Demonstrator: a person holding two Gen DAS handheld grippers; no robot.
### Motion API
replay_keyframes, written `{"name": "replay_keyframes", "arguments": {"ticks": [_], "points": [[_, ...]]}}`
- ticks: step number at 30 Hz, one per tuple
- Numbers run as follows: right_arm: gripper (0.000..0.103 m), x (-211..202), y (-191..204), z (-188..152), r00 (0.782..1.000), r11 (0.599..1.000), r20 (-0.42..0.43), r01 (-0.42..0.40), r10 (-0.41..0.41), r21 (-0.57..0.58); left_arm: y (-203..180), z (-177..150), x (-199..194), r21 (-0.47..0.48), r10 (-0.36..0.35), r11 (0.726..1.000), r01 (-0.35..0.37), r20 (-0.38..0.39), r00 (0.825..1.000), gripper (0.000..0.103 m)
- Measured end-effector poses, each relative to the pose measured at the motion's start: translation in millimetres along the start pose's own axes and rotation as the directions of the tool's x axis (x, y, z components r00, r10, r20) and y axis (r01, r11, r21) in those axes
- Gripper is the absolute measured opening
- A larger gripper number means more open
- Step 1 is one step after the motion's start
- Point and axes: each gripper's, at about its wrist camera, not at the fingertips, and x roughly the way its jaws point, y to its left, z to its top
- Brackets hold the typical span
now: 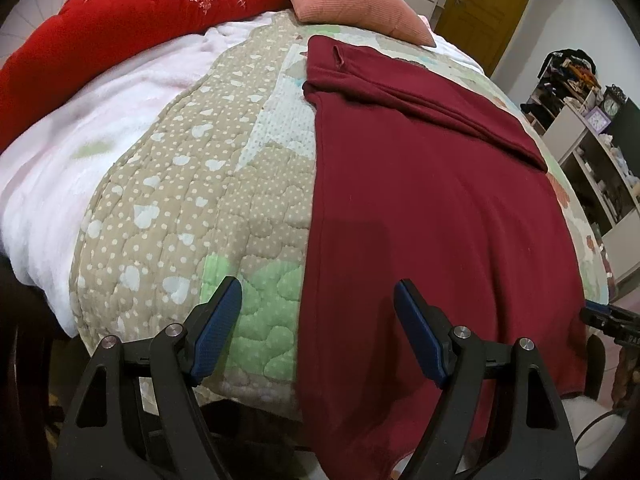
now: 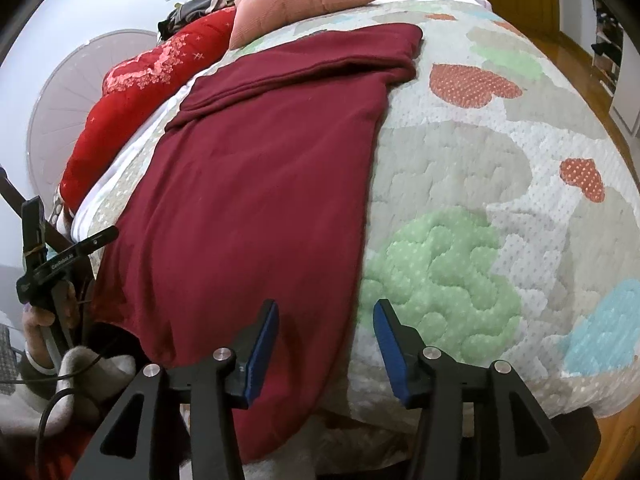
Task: Fold small clothes
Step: 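Release the sweatshirt and withdraw the right gripper, then move the left gripper to the sweatshirt hem at the bed edge and grasp it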
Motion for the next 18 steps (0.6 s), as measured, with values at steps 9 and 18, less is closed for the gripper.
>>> {"name": "replay_keyframes", "arguments": {"ticks": [9, 18], "points": [[0.053, -1.0, -1.6, -12.5, 0.999, 1.000, -0.031, -0.025, 0.025, -0.005, 7.7, -12.3, -8.8, -0.012, -0.016, 1.000, 0.016, -0.035, 0.999, 0.079], [0.054, -2.4, -6.5, -25.6, 0.997, 0.998, -0.051, -0.058, 0.059, 0.015, 25.1, -35.7, -12.1, -0.062, -0.101, 0.994, 0.093, -0.135, 0.986, 0.079]]}}
